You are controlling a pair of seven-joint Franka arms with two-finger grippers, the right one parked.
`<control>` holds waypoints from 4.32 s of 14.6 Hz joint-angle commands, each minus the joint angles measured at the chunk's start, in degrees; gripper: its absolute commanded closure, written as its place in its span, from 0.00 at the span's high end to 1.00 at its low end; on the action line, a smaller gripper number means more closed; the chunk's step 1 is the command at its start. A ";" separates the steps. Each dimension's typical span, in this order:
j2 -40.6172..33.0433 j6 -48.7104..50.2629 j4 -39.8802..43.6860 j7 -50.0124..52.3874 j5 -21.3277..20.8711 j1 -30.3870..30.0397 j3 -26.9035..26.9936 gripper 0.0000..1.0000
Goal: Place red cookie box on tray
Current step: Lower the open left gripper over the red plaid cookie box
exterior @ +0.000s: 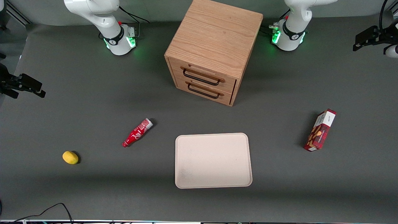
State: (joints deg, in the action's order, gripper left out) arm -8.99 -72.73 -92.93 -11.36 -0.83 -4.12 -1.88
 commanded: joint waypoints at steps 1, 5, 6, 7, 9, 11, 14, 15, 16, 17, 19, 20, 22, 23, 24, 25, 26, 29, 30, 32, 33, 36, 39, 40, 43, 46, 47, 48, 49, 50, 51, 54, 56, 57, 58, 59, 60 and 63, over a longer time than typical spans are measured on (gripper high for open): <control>2.64 -1.53 4.05 -0.85 -1.62 -0.02 -0.05 1.00; 13.27 -3.37 11.71 -13.67 -2.95 -0.90 1.52 1.00; 14.86 -5.73 11.72 -16.56 -2.69 -0.98 2.22 1.00; 16.53 -7.41 11.63 -19.55 -2.43 -0.98 3.01 1.00; 20.04 -10.40 11.37 -23.43 -1.99 -0.98 3.81 1.00; 23.12 -13.91 10.40 -25.11 -1.99 -0.98 3.81 1.00; 24.80 -23.47 3.57 -26.17 -0.67 -1.07 3.81 1.00; 24.81 -26.99 0.41 -27.13 -0.14 -0.98 3.81 1.00; 24.89 -30.25 -2.58 -28.35 -0.05 -1.07 3.81 1.00; 24.89 -33.76 -5.57 -28.80 0.04 -1.07 3.81 1.00; 24.89 -39.30 -10.15 -28.89 1.00 -1.07 3.81 1.00; 24.81 -42.46 -12.78 -28.89 1.09 -1.07 3.81 1.00; 24.63 -47.66 -16.92 -28.89 1.18 -1.07 3.81 1.00; 24.72 -48.81 -17.81 -28.89 1.18 -0.98 3.81 1.00; 24.72 -49.87 -18.69 -28.89 1.18 -0.98 3.81 1.00; 24.81 -50.57 -19.22 -28.89 1.18 -1.07 3.81 1.00; 24.81 -50.76 -19.48 -28.89 1.18 -0.98 3.81 1.00; 24.63 -50.49 -19.66 -28.89 1.18 -0.98 3.81 1.00; 24.63 -50.49 -19.66 -28.89 1.18 -1.07 3.81 1.00; 25.50 -51.45 -19.84 -28.89 1.27 -1.07 3.81 1.00; 25.77 -51.72 -19.92 -28.89 1.35 -0.98 3.73 1.00; 26.03 -53.74 -21.50 -28.89 1.88 -0.98 3.72 1.00; 27.26 -57.95 -23.52 -28.89 1.97 -0.81 3.55 1.00; 27.96 -58.66 -23.53 -28.89 1.97 -0.81 3.55 1.00; 29.46 -60.59 -23.62 -28.89 1.97 -0.72 3.37 1.00; 31.13 -64.99 -25.02 -28.89 1.97 -0.63 3.20 1.00; 31.31 -65.08 -25.11 -28.89 1.97 -0.54 3.20 1.00; 31.57 -65.17 -25.11 -28.89 1.97 -0.54 3.11 1.00; 31.83 -65.43 -25.11 -28.89 1.97 -0.54 3.11 1.00; 32.27 -66.04 -25.11 -28.89 1.97 -0.54 3.11 0.93; 32.62 -66.49 -25.11 -28.81 1.97 -0.54 3.11 0.79; 32.89 -66.40 -25.11 -28.81 1.97 -0.54 3.11 0.10; 32.89 -66.40 -25.11 -28.81 1.97 -0.63 3.11 0.00; 32.89 -66.32 -25.11 -28.81 1.97 -0.63 3.11 0.00; 32.89 -66.31 -25.02 -28.81 1.97 -0.63 3.11 0.00; 32.81 -66.05 -24.94 -28.81 1.97 -0.63 3.11 0.00; 32.72 -65.62 -24.67 -28.89 1.97 -0.63 3.11 0.00; 31.40 -62.03 -22.49 -29.16 1.97 -0.63 3.11 0.00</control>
State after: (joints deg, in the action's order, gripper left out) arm 24.14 -137.93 -116.96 -39.26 0.47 -5.04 1.04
